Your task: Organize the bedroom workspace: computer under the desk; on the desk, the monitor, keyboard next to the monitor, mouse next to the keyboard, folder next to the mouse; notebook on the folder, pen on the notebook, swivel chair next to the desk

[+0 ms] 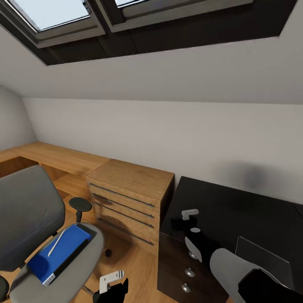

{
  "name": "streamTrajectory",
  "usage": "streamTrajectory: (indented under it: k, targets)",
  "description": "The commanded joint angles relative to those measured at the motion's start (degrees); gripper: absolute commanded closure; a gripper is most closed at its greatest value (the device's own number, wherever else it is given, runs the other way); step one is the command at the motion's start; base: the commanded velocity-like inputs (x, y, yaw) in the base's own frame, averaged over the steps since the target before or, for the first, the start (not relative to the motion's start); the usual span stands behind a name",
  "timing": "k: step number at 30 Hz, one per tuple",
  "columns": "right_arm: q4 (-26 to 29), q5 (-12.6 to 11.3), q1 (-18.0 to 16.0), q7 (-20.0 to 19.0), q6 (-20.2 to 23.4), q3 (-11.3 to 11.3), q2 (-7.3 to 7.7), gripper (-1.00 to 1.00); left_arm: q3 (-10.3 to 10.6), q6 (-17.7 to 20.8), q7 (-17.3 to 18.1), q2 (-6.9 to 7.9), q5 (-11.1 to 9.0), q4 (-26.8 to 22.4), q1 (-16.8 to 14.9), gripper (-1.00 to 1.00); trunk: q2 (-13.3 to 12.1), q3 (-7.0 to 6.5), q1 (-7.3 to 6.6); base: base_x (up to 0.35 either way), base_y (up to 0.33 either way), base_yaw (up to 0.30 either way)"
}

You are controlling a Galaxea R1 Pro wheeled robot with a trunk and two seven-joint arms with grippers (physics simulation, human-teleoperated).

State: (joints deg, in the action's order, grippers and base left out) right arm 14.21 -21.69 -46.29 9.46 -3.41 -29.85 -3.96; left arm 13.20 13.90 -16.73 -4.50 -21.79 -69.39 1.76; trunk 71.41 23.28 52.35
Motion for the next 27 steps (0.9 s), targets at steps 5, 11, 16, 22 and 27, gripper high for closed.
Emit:
streamTrajectory:
  k: [5, 11, 16, 22, 27]
  targets:
    - [-0.4, -0.9, -0.3, 0.1, -0.2, -0.5, -0.04, -1.00, 0.1, 0.2, -0.4, 0.01, -0.5, -0.1, 0.0, -1.00, 0.0, 0.05, 0.01, 0.000, 0.000, 0.000]
    - [-0.6, -1.1, -0.4, 0.0, 0.2, -0.5, -0.17, -1.00, 0.1, 0.2, -0.4, 0.01, -0.5, -0.1, 0.0, -1.00, 0.0, 0.05, 0.01, 0.000, 0.000, 0.000]
    - [-0.4, -1.1, -0.4, -0.1, 3.0, -0.5, -0.31, -1.00, 0.1, 0.2, -0.4, 0.01, -0.5, -0.1, 0.0, -1.00, 0.0, 0.05, 0.01, 0.000, 0.000, 0.000]
    - [0.4, -1.2, -0.4, -0.2, 6.7, -0.5, -0.43, -1.00, 0.1, 0.2, -0.4, 0.01, -0.5, -0.1, 0.0, -1.00, 0.0, 0.05, 0.01, 0.000, 0.000, 0.000]
    - [0.6, -1.1, -0.4, -1.5, 7.4, -0.6, -1.40, -1.00, 0.1, 0.2, -0.4, 0.01, -0.5, -0.1, 0.0, -1.00, 0.0, 0.05, 0.01, 0.000, 0.000, 0.000]
